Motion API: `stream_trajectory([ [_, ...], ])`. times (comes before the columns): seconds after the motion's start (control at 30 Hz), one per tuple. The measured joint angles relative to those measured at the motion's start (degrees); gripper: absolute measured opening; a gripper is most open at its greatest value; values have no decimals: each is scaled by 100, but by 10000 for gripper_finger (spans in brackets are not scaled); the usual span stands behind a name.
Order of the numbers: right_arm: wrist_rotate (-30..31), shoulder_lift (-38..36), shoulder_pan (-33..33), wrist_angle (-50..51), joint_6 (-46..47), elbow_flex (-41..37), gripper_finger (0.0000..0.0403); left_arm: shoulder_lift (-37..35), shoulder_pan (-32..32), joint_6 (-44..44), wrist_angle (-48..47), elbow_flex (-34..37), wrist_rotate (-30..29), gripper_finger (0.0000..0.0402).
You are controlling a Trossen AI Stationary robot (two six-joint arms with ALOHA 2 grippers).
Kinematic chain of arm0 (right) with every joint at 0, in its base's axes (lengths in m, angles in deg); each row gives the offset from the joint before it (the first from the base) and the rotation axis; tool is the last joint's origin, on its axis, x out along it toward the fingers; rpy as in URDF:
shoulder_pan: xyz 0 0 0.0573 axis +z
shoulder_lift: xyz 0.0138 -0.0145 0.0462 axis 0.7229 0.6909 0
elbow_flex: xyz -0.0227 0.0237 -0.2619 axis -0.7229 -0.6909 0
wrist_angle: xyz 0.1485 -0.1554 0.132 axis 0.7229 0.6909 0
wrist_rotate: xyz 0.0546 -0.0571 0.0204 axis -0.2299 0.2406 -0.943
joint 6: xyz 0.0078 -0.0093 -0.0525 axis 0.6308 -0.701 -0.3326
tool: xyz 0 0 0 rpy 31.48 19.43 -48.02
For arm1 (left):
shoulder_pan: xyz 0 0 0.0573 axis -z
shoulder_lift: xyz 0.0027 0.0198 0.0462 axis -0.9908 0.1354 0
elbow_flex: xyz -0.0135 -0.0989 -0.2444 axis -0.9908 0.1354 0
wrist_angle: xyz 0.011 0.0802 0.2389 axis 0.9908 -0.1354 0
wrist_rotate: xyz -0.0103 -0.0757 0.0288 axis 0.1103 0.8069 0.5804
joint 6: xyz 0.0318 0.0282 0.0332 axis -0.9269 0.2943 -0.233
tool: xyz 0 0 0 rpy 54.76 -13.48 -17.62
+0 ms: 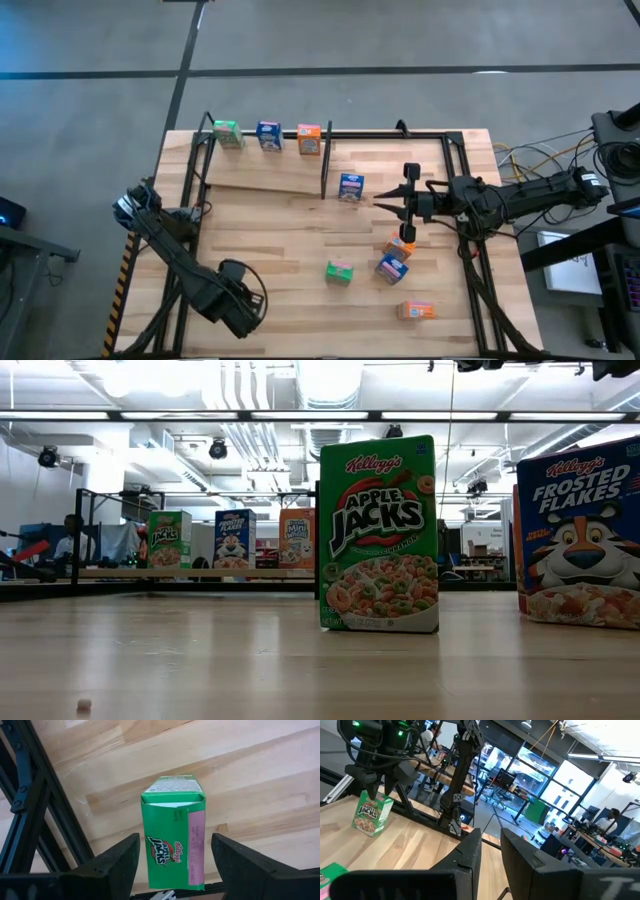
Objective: Stack cereal on shelf
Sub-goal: Put the left green cereal box on the shelf aligned with the green cereal box
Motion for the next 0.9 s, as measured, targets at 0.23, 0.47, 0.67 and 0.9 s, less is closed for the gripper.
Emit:
stream_trajectory([
  [0.23,0,0,0,0,0,0,63,0,9,55,0,5,-1,216],
  [0.47,0,0,0,2,0,0,63,0,11,90,9,7,-39,240],
  [0.67,0,0,0,4,0,0,63,0,27,100,38,147,-44,248],
  [0.9,2,0,0,4,-4,0,63,-2,33,34,83,164,-42,224],
])
